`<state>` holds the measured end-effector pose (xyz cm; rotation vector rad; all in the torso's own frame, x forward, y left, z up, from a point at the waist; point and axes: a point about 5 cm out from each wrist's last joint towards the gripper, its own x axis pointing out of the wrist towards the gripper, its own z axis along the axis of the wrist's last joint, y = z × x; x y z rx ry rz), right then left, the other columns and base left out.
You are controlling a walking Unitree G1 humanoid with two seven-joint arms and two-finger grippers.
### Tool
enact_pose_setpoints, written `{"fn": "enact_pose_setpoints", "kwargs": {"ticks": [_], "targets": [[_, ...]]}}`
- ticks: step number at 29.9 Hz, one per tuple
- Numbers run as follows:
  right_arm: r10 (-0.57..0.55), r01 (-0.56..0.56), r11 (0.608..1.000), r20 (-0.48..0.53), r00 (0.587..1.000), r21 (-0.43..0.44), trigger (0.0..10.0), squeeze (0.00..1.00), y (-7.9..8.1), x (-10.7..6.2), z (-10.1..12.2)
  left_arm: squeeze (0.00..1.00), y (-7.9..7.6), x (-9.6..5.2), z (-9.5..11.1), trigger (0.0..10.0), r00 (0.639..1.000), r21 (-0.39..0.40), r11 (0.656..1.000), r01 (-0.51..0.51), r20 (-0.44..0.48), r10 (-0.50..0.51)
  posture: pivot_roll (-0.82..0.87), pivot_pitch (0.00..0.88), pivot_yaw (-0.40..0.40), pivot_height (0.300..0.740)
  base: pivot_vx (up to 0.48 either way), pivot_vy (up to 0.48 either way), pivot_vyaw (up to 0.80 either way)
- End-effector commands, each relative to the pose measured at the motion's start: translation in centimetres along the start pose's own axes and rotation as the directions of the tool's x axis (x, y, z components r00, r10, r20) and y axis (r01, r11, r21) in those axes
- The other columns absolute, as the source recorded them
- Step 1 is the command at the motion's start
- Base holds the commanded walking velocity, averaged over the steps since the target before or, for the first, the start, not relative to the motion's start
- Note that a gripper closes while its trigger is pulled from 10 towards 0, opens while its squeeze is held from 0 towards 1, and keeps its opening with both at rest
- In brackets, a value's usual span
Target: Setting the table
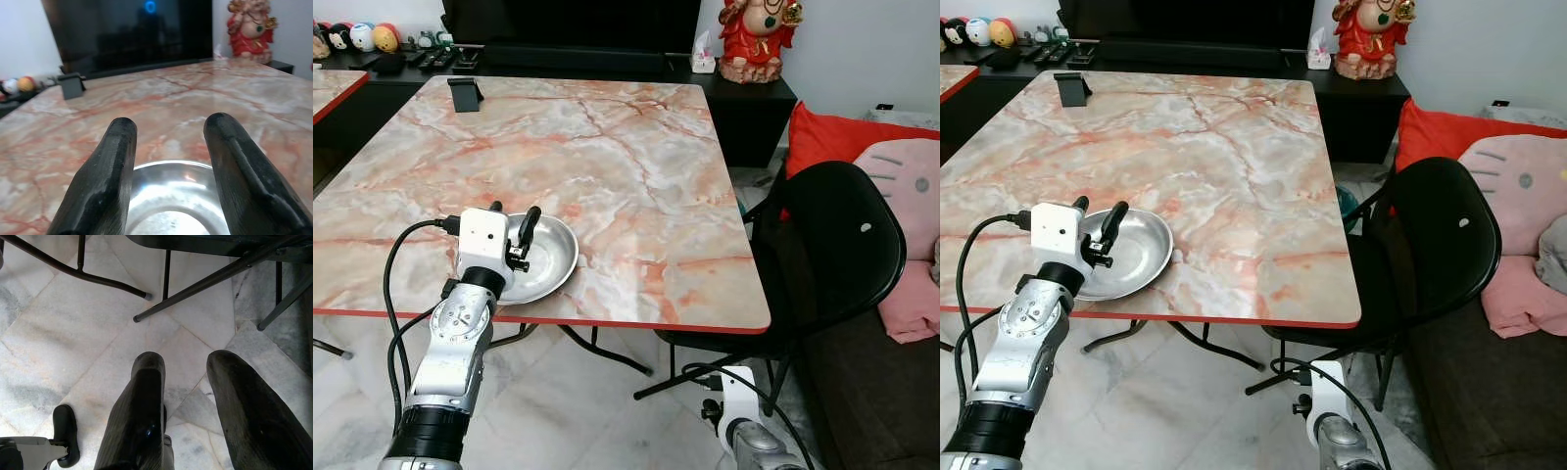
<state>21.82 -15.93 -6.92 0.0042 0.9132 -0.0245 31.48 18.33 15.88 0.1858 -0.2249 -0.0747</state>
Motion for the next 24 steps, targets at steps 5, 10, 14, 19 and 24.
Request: {"fn": "enact_pose_setpoints", "kwargs": {"ticks": [5, 10, 14, 19, 24], "targets": [[-0.006, 0.006, 1.000, -0.001, 1.000, -0.001, 10.0, 0.00, -0.05, -0.01, -0.08, 0.00, 0.01, 0.04, -0.02, 10.0, 0.999, 0.010, 0.999, -0.031, 0.015, 0.031, -0.01, 0.000, -0.039, 0.740, 0.000, 0.000, 0.00], [-0.003, 0.003, 1.000, -0.005, 1.000, -0.003, 10.0, 0.00, -0.10, -0.03, -0.22, 0.00, 0.01, 0.03, -0.01, 10.0, 0.999, 0.000, 0.999, -0.043, 0.023, 0.043, -0.01, 0.000, -0.043, 0.740, 0.000, 0.155, 0.00], [0.003, -0.003, 1.000, -0.007, 1.000, -0.016, 10.0, 0.00, -0.11, -0.04, -0.27, 0.00, -0.13, 0.22, 0.20, 10.0, 0.999, 0.028, 0.999, -0.037, 0.039, 0.036, -0.01, 0.000, -0.046, 0.740, 0.000, 0.314, 0.00], [0.008, -0.008, 1.000, -0.009, 1.000, -0.023, 10.0, 0.00, -0.01, -0.04, -0.33, 0.00, -0.55, 0.33, 0.29, 10.0, 0.999, 0.008, 1.000, -0.030, 0.046, 0.029, -0.01, 0.000, -0.042, 0.740, 0.000, 0.374, 0.00], [0.014, -0.014, 1.000, -0.011, 1.000, -0.026, 10.0, 0.00, 0.19, -0.05, -0.41, 0.00, -0.84, 0.38, 0.46, 10.0, 0.998, 0.020, 1.000, -0.016, 0.057, 0.015, 0.00, 0.000, -0.038, 0.740, 0.000, 0.373, 0.00]]}}
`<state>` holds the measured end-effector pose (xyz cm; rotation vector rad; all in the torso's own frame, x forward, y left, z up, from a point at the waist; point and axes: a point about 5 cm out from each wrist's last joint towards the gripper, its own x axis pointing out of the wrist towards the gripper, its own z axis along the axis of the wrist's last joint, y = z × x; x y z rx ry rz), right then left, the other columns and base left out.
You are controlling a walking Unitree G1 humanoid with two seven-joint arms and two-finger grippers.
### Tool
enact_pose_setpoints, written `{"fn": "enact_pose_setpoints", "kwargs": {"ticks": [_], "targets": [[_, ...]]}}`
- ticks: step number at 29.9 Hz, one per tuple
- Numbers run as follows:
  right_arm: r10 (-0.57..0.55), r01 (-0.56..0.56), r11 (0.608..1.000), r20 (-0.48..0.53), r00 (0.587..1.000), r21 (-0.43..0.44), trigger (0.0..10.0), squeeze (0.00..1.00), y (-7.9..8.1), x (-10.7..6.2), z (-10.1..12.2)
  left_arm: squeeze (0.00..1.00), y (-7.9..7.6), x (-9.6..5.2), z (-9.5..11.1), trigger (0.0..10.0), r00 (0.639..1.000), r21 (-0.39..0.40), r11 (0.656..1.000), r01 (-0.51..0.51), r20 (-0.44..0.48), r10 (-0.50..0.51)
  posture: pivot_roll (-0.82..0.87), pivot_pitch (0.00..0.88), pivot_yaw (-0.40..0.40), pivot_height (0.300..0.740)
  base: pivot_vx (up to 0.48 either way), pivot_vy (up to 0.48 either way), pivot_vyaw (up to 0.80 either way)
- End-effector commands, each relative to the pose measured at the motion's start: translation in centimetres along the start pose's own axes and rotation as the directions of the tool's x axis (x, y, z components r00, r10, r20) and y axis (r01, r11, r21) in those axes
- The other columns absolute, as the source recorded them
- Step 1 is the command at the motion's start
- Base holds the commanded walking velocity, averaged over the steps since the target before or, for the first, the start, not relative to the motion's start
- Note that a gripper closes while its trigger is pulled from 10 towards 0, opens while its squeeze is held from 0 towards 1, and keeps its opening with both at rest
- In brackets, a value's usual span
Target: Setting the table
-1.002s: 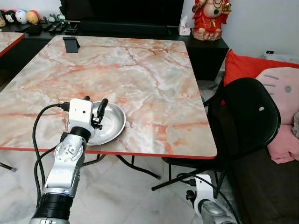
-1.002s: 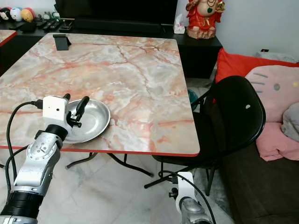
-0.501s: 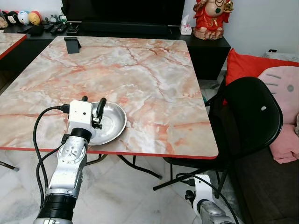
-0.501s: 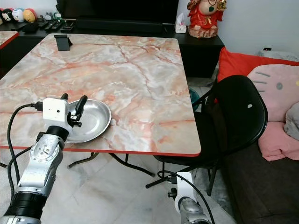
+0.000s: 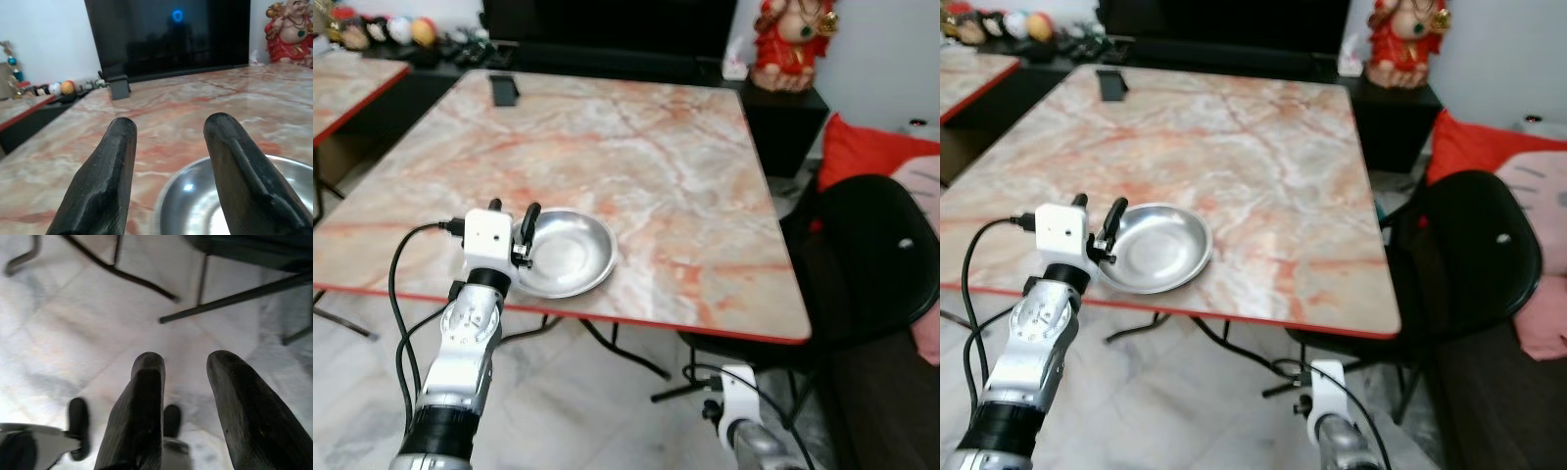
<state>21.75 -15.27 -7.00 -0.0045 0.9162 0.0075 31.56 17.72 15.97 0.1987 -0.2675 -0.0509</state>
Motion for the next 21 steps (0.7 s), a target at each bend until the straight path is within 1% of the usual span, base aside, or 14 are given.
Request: {"fn": "enact_pose_setpoints", "kwargs": {"ticks": [1, 17, 21], "targets": [[-0.009, 0.009, 1.000, -0.008, 1.000, -0.004, 10.0, 0.00, -0.41, -0.06, -0.33, 0.00, -0.25, 0.23, 0.30, 10.0, 1.000, 0.003, 1.000, 0.011, 0.018, -0.011, 0.00, 0.000, -0.037, 0.740, 0.000, 0.375, 0.00], [0.002, -0.002, 1.000, -0.007, 1.000, -0.001, 10.0, 0.00, -0.07, -0.07, -0.48, 0.00, -0.45, 0.74, 0.91, 10.0, 0.999, 0.006, 1.000, 0.022, 0.044, -0.022, 0.03, 0.000, -0.037, 0.740, 0.000, 0.374, 0.00], [0.002, -0.002, 1.000, -0.003, 1.000, -0.003, 10.0, 0.00, -0.08, -0.06, -0.34, 0.00, -0.23, 0.85, 1.04, 10.0, 0.999, 0.008, 1.000, 0.010, 0.047, -0.010, 0.02, 0.000, -0.036, 0.740, 0.000, 0.375, 0.00]]}}
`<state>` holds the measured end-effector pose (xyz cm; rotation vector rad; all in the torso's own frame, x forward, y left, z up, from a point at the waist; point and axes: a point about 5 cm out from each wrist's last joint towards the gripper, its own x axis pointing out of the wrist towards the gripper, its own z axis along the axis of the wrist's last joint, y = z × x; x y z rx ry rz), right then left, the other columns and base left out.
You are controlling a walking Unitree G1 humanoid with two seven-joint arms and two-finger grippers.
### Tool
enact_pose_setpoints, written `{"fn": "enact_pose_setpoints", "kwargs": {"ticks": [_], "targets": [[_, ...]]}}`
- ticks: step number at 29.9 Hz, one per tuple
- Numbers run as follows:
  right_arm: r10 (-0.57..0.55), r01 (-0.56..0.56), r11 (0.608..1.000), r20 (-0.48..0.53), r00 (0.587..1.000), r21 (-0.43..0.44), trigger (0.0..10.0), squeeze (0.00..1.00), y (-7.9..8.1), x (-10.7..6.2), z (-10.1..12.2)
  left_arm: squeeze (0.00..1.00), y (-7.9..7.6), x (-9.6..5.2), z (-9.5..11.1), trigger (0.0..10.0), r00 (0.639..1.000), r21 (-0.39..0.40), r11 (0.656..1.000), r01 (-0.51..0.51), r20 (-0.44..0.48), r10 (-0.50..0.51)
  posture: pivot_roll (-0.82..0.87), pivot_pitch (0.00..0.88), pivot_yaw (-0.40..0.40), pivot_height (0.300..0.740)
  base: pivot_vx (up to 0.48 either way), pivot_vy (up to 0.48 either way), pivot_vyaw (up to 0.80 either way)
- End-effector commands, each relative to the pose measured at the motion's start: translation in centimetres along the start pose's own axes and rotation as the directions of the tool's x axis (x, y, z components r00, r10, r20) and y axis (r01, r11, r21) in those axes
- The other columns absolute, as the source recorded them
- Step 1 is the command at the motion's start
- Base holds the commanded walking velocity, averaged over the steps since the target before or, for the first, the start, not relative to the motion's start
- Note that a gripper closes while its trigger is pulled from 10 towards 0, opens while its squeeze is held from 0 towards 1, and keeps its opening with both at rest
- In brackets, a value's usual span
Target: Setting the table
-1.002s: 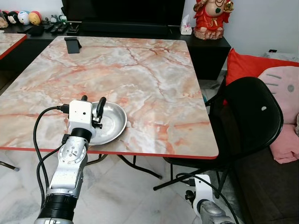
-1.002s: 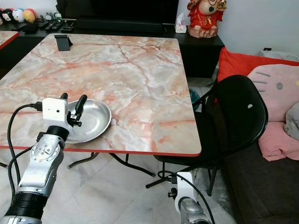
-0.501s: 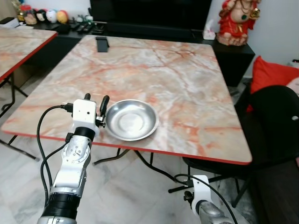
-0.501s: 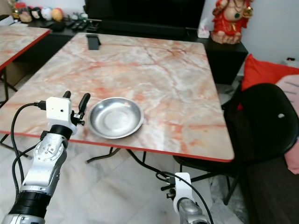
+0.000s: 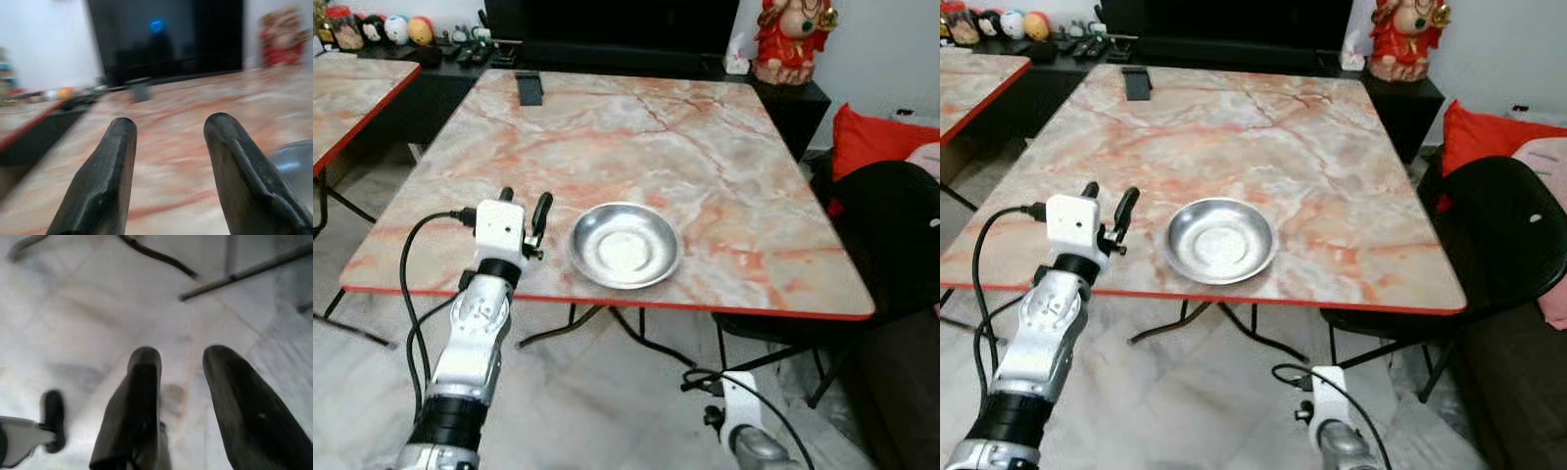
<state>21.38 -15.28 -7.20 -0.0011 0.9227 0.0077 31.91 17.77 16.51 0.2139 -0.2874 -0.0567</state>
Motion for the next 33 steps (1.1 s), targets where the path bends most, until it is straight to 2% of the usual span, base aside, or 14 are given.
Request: {"fn": "enact_pose_setpoints", "kwargs": {"ticks": [1, 10, 14, 33], "targets": [[0.001, -0.001, 1.000, 0.004, 1.000, -0.006, 10.0, 0.00, -0.1, 0.0, 0.1, 0.00, -0.4, 0.4, 0.6, 10.0, 1.000, -0.007, 1.000, 0.004, 0.027, -0.004, 0.02, 0.000, -0.036, 0.740, 0.000, 0.375, 0.00], [-0.001, 0.002, 1.000, 0.003, 1.000, -0.024, 10.0, 0.00, -0.4, 0.0, 0.3, 0.00, 0.0, 0.1, 0.7, 10.0, 0.999, -0.011, 0.999, -0.030, 0.023, 0.031, 0.03, 0.000, -0.051, 0.740, 0.000, 0.374, 0.00], [-0.004, 0.005, 1.000, 0.002, 1.000, -0.017, 10.0, 0.00, -0.5, 0.0, 0.2, 0.00, -0.2, -0.5, 0.4, 10.0, 0.999, -0.017, 0.999, -0.033, 0.010, 0.034, 0.02, 0.000, -0.052, 0.740, 0.000, 0.374, 0.00], [0.002, -0.002, 0.999, -0.004, 1.000, -0.035, 10.0, 0.00, -0.7, 0.0, 0.1, 0.00, -0.3, -0.9, 0.4, 10.0, 0.999, -0.021, 0.998, -0.053, 0.003, 0.053, 0.02, 0.000, -0.064, 0.740, 0.000, 0.375, 0.00]]}}
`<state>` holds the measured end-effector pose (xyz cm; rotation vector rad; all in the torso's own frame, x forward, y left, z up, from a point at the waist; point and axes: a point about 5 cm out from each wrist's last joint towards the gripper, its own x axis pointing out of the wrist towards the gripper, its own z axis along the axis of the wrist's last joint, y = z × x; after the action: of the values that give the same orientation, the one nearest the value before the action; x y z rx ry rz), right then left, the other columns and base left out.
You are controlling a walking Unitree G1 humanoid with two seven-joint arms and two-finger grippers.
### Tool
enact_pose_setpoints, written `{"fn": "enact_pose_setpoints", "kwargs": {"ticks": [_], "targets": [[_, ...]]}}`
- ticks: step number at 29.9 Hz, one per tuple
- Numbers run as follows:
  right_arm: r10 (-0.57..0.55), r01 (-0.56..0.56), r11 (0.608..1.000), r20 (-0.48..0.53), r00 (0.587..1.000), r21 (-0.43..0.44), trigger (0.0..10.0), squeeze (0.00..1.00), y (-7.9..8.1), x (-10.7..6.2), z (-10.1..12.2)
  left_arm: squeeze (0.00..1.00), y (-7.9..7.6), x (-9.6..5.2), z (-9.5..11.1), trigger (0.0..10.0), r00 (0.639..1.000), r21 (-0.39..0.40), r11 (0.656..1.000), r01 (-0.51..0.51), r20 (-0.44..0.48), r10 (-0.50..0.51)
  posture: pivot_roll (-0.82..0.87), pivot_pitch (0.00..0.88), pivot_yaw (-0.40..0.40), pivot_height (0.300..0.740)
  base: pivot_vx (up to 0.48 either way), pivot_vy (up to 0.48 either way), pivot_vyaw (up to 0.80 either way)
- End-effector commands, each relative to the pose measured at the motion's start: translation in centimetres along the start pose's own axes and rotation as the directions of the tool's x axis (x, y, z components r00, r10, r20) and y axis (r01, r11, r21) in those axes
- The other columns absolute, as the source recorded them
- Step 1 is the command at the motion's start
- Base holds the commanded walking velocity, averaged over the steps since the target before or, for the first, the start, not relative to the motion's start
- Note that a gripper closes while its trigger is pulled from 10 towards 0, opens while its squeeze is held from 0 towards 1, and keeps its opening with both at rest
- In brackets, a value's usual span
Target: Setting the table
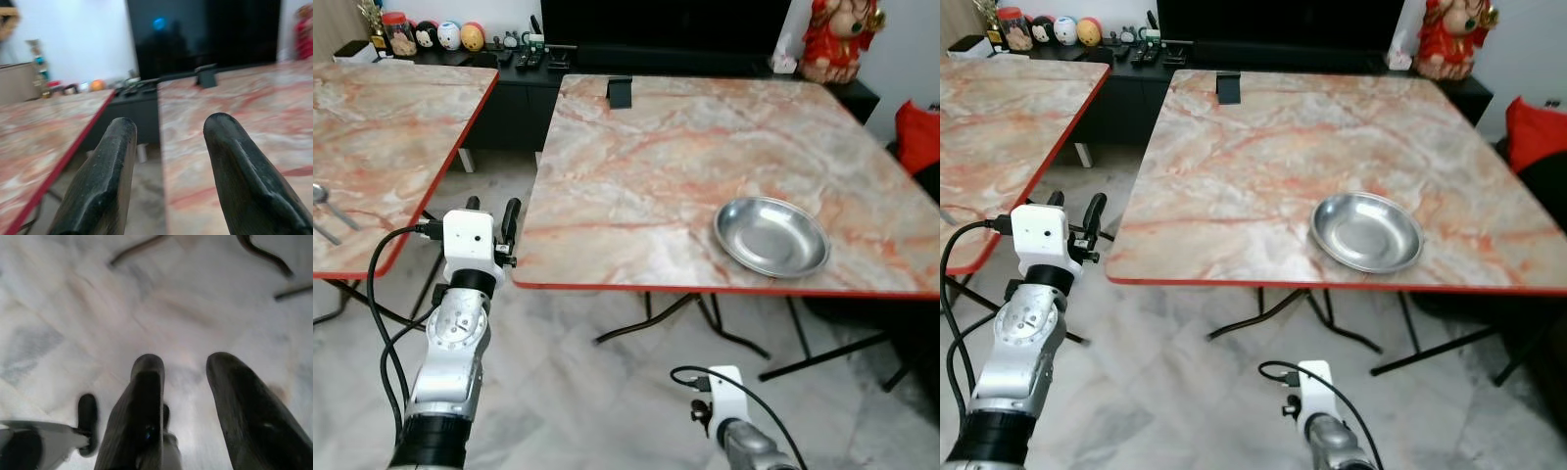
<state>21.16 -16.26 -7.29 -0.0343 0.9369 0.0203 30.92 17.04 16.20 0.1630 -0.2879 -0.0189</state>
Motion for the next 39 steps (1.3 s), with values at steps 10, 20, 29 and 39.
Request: {"fn": "enact_pose_setpoints", "kwargs": {"ticks": [10, 20, 29, 39], "targets": [[0.006, -0.006, 1.000, 0.009, 1.000, -0.003, 10.0, 0.00, 0.2, 0.0, 0.3, 0.00, 0.1, 0.0, 0.2, 10.0, 1.000, 0.016, 1.000, 0.003, 0.002, -0.003, 0.02, 0.000, -0.063, 0.740, 0.000, 0.375, 0.00], [-0.004, 0.004, 1.000, 0.008, 1.000, 0.022, 10.0, 0.00, 0.4, 0.0, 0.0, 0.00, -0.1, 0.3, 0.2, 10.0, 0.999, 0.023, 0.999, 0.031, 0.009, -0.031, 0.03, 0.000, -0.056, 0.740, 0.000, 0.375, 0.00], [0.000, 0.000, 1.000, 0.007, 1.000, 0.025, 10.0, 0.00, 0.5, 0.0, -0.1, 0.00, -0.6, 0.7, 0.3, 10.0, 0.998, 0.022, 0.998, 0.056, 0.016, -0.057, 0.03, 0.000, -0.051, 0.740, 0.000, 0.374, 0.00], [0.000, -0.001, 1.000, 0.012, 1.000, 0.029, 10.0, 0.00, 0.4, 0.0, 0.2, 0.00, -0.3, 0.8, 0.4, 10.0, 0.999, 0.019, 0.999, 0.034, 0.015, -0.035, 0.02, 0.000, -0.051, 0.740, 0.000, 0.376, 0.00]]}}
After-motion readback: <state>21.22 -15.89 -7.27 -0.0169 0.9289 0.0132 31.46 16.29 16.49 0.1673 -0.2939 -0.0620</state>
